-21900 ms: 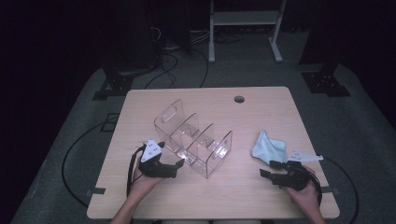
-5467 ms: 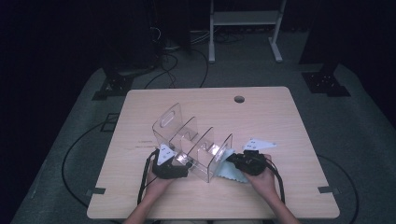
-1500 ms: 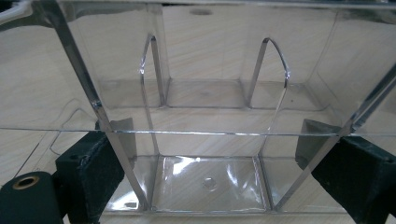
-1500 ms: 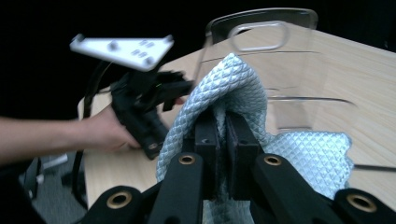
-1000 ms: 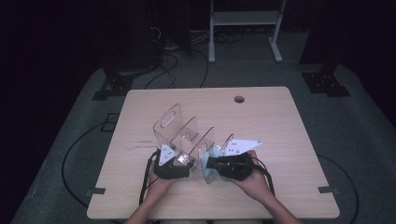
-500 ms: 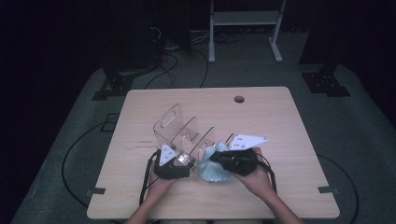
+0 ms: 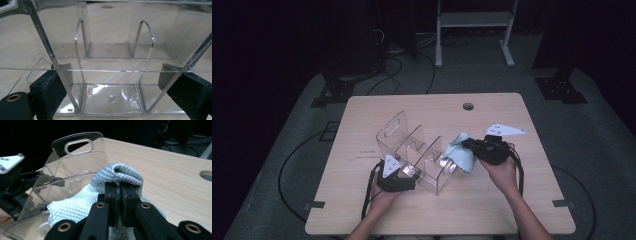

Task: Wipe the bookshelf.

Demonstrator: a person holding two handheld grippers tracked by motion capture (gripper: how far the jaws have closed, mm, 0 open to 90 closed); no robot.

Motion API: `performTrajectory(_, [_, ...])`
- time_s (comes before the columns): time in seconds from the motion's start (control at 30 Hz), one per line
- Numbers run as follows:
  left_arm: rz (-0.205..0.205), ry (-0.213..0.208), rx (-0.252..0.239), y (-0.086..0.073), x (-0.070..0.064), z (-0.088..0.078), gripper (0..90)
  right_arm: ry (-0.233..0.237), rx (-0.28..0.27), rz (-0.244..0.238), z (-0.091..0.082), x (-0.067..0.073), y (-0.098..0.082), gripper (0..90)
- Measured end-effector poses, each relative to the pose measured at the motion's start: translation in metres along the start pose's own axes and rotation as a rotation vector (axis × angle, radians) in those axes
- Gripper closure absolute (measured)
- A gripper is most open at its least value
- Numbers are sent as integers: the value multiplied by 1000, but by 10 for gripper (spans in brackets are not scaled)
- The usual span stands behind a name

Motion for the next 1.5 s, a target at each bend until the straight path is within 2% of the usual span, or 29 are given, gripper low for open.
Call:
performTrajectory(0.3, [0, 1, -3, 0, 0, 0, 82, -14, 25, 54, 8, -15, -10, 848])
performTrajectory(0.5, [5, 1, 4, 0, 0, 0, 82, -32, 61, 68, 13, -24, -21, 849])
performTrajectory(0.73, [5, 2, 4, 0, 0, 0, 82, -26, 113, 75, 25, -25, -39, 849])
performTrajectory(1.03, [4, 2, 2, 0, 0, 0, 81, -26, 195, 121, 43, -30, -72, 849])
performTrajectory(1.33, [2, 1, -1, 0, 0, 1, 82, -32, 254, 140, 55, -33, -91, 849])
performTrajectory(1.4, [3, 2, 0, 0, 0, 1, 82, -22, 249, 155, 53, -34, -91, 850])
performTrajectory(1.5, [1, 2, -1, 0, 0, 1, 82, -16, 205, 154, 45, -33, -85, 850])
Point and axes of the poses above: each handheld gripper's, and its own axes: z roughly forward along the jaws, y roughly out of its top, x roughly to its left, the point moved 2 cm from there along z, roughly forward along the jaws, and after that the axes turned 9 degrees about -y, right-handed, at the moved point
